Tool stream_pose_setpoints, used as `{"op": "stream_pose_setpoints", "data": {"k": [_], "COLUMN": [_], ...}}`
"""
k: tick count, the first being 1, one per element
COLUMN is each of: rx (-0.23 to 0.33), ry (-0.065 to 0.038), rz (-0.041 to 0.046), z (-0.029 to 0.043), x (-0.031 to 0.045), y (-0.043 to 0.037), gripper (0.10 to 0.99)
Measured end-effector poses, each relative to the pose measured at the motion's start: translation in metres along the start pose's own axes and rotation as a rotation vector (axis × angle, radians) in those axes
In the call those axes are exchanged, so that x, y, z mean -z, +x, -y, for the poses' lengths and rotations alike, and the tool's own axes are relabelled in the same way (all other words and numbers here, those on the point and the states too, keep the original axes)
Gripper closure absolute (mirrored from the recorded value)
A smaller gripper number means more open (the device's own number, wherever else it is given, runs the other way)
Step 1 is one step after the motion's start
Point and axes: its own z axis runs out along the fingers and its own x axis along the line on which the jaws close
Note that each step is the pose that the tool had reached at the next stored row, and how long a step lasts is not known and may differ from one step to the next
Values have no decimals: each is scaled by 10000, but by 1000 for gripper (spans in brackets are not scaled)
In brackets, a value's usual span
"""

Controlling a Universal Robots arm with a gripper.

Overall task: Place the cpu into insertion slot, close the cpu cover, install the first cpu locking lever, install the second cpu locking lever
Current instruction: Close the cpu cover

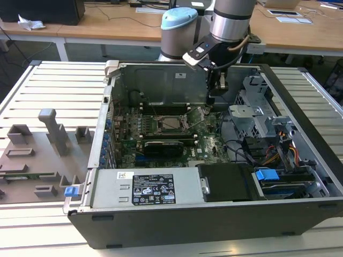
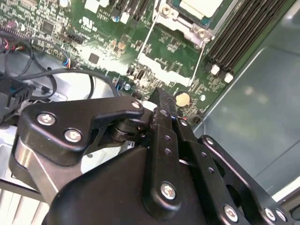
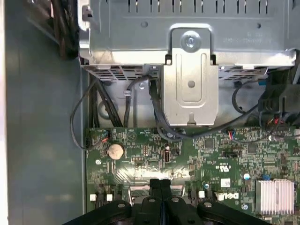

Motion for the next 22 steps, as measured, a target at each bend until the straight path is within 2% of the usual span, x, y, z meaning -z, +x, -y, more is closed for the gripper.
{"op": "stream_pose_setpoints", "data": {"k": [6, 13, 17, 22], "rx": [6, 5, 6, 5], "ry": [3, 11, 11, 12], "rz": [2, 2, 1, 2], "z": [-82, -130, -143, -150], "x": [-13, -169, -221, -340], "y": [1, 5, 6, 8], "gripper": [980, 980, 980, 980]}}
